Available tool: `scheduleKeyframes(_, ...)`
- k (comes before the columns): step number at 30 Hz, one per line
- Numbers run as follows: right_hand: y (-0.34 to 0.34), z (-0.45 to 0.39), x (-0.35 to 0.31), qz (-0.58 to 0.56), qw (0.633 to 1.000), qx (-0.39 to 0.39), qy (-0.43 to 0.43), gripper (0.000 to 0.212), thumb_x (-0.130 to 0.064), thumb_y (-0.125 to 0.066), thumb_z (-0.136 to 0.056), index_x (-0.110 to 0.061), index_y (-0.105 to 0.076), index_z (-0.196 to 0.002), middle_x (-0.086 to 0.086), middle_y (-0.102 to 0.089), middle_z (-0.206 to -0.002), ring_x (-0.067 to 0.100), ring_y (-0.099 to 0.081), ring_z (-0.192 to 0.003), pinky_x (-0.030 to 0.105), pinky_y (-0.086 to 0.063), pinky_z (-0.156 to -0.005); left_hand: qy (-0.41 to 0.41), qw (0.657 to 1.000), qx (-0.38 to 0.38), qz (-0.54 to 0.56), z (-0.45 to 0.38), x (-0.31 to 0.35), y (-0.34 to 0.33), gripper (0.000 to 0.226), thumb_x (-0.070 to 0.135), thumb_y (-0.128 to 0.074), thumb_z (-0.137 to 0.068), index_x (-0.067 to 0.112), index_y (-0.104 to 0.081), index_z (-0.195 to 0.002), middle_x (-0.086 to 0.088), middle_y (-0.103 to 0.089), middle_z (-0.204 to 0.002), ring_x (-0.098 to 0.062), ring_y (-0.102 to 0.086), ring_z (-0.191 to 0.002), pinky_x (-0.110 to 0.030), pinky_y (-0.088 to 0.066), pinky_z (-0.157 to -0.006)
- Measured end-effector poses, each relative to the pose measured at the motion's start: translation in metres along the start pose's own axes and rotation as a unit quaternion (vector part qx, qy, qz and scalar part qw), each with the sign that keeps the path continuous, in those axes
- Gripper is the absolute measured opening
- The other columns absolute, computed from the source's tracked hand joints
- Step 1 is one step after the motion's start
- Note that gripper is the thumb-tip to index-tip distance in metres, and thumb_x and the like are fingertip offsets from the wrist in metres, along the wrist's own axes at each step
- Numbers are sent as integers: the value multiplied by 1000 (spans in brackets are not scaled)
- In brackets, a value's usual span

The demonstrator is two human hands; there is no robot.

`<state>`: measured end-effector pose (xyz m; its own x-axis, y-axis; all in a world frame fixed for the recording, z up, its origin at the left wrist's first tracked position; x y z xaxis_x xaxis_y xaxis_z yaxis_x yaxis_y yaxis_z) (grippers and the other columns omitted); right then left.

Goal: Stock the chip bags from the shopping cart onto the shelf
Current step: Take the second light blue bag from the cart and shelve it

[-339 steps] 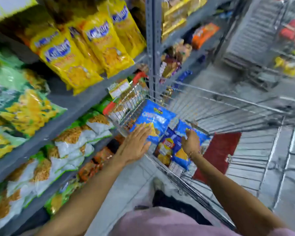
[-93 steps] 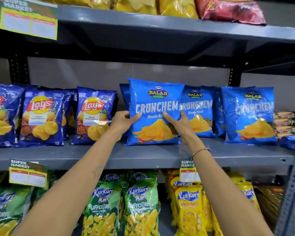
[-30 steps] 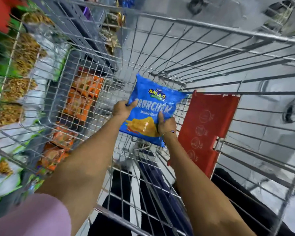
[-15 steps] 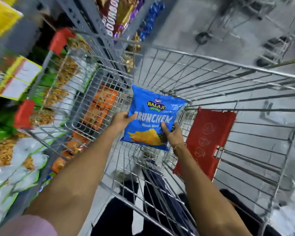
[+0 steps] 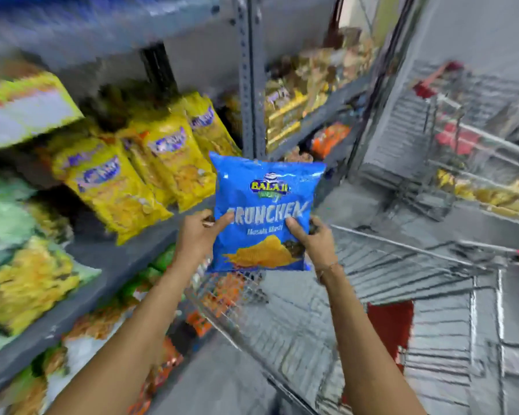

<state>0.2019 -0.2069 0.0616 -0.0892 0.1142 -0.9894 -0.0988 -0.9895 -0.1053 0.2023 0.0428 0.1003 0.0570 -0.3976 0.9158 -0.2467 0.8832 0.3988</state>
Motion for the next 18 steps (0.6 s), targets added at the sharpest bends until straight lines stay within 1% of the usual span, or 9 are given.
scheduleKeyframes(1,-11,1,-28,-5,999,-5,31,10,-8,-71,-81,-7,-67,-90,-13,-74,-64,0,-66,-57,17,-55,-56,-26,999,27,14,3,26,19,38,30,-74,-77,21,-52,-48,7,-50,-43,2,-40,-45,-26,-34,-51)
scheduleKeyframes(3,-33,7,-82,-21,996,-17,86,9,-7,-70,-82,-14,-67,-86,-10,-75,-72,4,-67,-67,20,-56,-66,-70,995,68,20,14,74,55,33,37,-73,-75,19,-57,-53,-2,-65,-52,-1,-47,-51,-29,-41,-52)
scheduleKeyframes(4,-45,10,-108,-26,993,-28,111,9,-9,-70,-82,-16,-67,-86,-5,-75,-79,9,-68,-74,25,-56,-73,-96,991,88,25,19,95,73,30,37,-73,-75,18,-60,-56,0,-70,-56,5,-49,-50,-24,-46,-51)
scheduleKeyframes(6,-67,17,-155,-30,986,-57,155,6,-17,-71,-82,-21,-70,-87,3,-74,-90,19,-68,-85,35,-56,-82,-144,979,142,12,30,132,108,31,35,-73,-78,21,-57,-55,10,-65,-48,10,-49,-42,-8,-35,-44)
scheduleKeyframes(8,-88,25,-199,-38,978,-82,189,6,-25,-71,-81,-24,-72,-86,1,-75,-91,18,-69,-87,33,-57,-83,-167,969,182,-15,40,164,141,34,44,-68,-79,23,-55,-55,9,-54,-45,7,-48,-41,-13,-33,-42)
scheduleKeyframes(10,-111,33,-243,-46,968,-110,221,11,-33,-71,-79,-24,-73,-86,0,-76,-92,16,-70,-86,30,-58,-82,-206,953,221,-30,45,195,173,40,50,-65,-79,16,-59,-58,2,-56,-49,4,-49,-44,-15,-39,-45)
scheduleKeyframes(12,-131,36,-281,-54,960,-132,242,23,-40,-72,-75,-22,-72,-91,8,-75,-100,22,-69,-93,37,-56,-87,-236,937,256,-28,47,223,201,46,54,-64,-78,13,-61,-58,-2,-58,-51,-2,-47,-48,-27,-44,-52)
scheduleKeyframes(15,-166,30,-326,-78,944,-187,261,33,-41,-74,-76,-20,-72,-101,5,-76,-106,21,-71,-99,33,-58,-83,-266,914,304,-27,47,258,238,51,59,-62,-77,22,-42,-48,7,-41,-41,-4,-36,-42,-25,-32,-47)
scheduleKeyframes(18,-208,11,-359,-100,933,-227,260,53,-44,-78,-71,-17,-67,-116,7,-72,-116,24,-69,-107,41,-55,-93,-277,896,345,-36,39,284,273,61,56,-62,-80,22,-21,-48,-1,-24,-42,-14,-22,-44,-26,-16,-44)
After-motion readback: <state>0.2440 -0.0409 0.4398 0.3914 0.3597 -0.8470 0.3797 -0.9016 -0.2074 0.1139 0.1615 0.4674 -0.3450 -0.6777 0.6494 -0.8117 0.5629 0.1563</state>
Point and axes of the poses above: each hand's wrist, its own z-axis away from the middle knuckle, its own y-axis out of the back of the hand, x = y × z, the point moved 6 cm from there along -z, towards the middle knuckle
